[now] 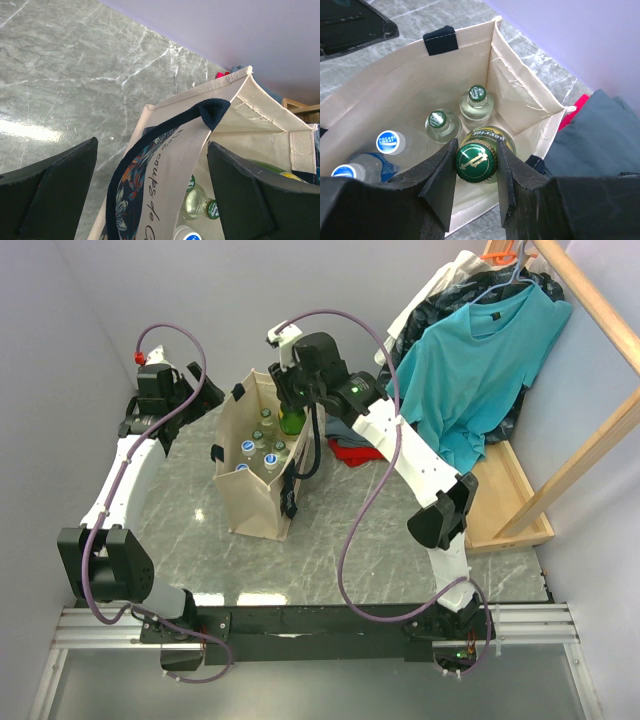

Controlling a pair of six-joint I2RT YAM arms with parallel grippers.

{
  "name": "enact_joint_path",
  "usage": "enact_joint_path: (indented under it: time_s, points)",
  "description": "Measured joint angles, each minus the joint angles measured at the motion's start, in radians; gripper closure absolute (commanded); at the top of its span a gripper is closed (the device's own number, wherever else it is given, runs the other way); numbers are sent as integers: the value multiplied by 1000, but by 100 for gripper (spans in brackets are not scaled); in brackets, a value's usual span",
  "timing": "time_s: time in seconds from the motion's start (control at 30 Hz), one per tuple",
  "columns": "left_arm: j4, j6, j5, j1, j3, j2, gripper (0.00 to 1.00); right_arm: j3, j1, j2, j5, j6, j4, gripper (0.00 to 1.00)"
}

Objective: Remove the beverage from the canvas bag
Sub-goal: Take out the drink from the canvas bag.

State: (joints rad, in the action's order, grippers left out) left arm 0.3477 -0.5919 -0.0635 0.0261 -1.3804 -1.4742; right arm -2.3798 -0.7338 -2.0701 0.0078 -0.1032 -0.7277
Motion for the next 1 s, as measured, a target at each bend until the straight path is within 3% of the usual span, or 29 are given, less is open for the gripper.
enact_joint_path:
  time_s: [1.0]
  points:
    - [0, 0, 1, 0, 0, 0, 4, 13, -13, 59, 0, -10, 13, 100]
